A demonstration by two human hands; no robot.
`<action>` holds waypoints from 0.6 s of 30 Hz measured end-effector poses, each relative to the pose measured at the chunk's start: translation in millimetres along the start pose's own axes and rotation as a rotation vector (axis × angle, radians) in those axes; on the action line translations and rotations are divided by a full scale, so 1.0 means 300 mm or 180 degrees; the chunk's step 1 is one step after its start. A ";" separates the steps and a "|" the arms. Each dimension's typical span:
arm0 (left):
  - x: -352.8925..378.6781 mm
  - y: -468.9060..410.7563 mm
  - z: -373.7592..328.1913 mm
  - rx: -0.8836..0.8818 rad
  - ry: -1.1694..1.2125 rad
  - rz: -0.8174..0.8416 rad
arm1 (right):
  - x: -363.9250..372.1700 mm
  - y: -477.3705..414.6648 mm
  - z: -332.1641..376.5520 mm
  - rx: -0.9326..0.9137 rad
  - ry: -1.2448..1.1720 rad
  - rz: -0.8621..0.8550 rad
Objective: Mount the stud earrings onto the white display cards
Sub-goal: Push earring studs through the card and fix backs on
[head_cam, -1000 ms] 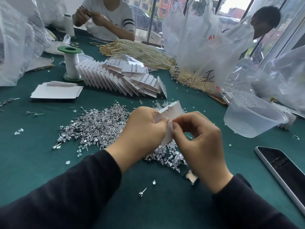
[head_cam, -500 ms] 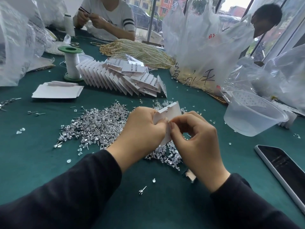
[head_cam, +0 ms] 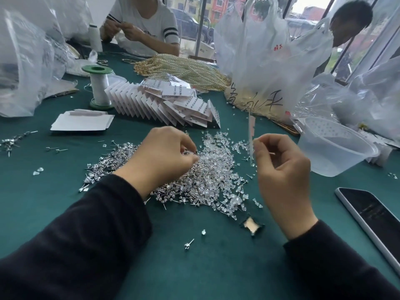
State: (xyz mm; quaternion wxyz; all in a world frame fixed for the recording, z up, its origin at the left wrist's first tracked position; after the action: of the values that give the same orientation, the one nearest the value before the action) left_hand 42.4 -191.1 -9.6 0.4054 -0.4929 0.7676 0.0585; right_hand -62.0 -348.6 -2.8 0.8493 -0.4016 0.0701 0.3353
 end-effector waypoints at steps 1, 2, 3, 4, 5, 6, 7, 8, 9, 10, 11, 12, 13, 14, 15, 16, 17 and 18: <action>0.013 0.001 0.006 -0.0027 -0.0105 0.0149 | -0.004 -0.002 -0.004 0.0064 -0.0054 -0.0001; 0.023 0.001 0.009 -0.0045 -0.0184 0.0250 | -0.006 -0.004 -0.006 0.0108 -0.0100 0.0006; 0.033 0.003 0.008 -0.0047 -0.0264 0.0315 | -0.007 -0.005 -0.006 0.0135 -0.0130 0.0019; 0.043 0.002 0.010 -0.0031 -0.0329 0.0354 | -0.006 -0.007 -0.006 0.0157 -0.0143 0.0036; 0.050 0.001 0.010 -0.0018 -0.0355 0.0354 | -0.005 -0.008 -0.007 0.0179 -0.0148 0.0056; 0.053 0.000 0.011 -0.0023 -0.0357 0.0333 | -0.004 -0.008 -0.008 0.0200 -0.0152 0.0078; 0.055 -0.002 0.013 -0.0032 -0.0339 0.0302 | -0.003 -0.007 -0.008 0.0219 -0.0163 0.0101; 0.055 -0.005 0.017 -0.0045 -0.0314 0.0277 | -0.002 -0.007 -0.008 0.0241 -0.0181 0.0121; 0.055 -0.008 0.019 -0.0061 -0.0292 0.0267 | -0.001 -0.006 -0.008 0.0268 -0.0209 0.0139; 0.054 -0.010 0.018 -0.0069 -0.0255 0.0255 | -0.001 -0.007 -0.009 0.0305 -0.0259 0.0156; 0.050 -0.011 0.017 -0.0075 -0.0165 0.0226 | -0.001 -0.007 -0.013 0.0367 -0.0336 0.0175; 0.043 -0.013 0.017 -0.0090 -0.0030 0.0189 | 0.001 -0.007 -0.017 0.0473 -0.0457 0.0192; 0.035 -0.014 0.016 -0.0116 0.0144 0.0150 | 0.004 -0.007 -0.025 0.0636 -0.0652 0.0217; 0.029 -0.015 0.016 -0.0147 0.0352 0.0121 | 0.010 -0.006 -0.035 0.0863 -0.0949 0.0278; 0.025 -0.017 0.019 -0.0186 0.0594 0.0099 | 0.022 -0.003 -0.046 0.1145 -0.1327 0.0390; 0.023 -0.018 0.021 -0.0243 0.0894 0.0083 | 0.038 0.004 -0.054 0.1445 -0.1716 0.0543; 0.023 -0.016 0.021 -0.0311 0.1254 0.0086 | 0.055 0.012 -0.060 0.1736 -0.2057 0.0704; 0.025 -0.013 0.018 -0.0362 0.1636 0.0104 | 0.069 0.020 -0.063 0.2006 -0.2337 0.0856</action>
State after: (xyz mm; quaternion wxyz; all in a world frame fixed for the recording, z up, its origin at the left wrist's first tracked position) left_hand 47.2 -195.7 -16.9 0.1678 -0.5011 0.8487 -0.0191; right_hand -47.2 -349.1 -27.3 0.8472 0.0315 -0.0843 0.5236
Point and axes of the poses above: each hand's wrist, its own y-axis away from the middle knuckle, its own x-axis out of the palm, z = x × y, the point moved 6 cm from there along -y, towards the middle knuckle, and after that the axes turned 8 degrees about y, right-handed, at the moved point
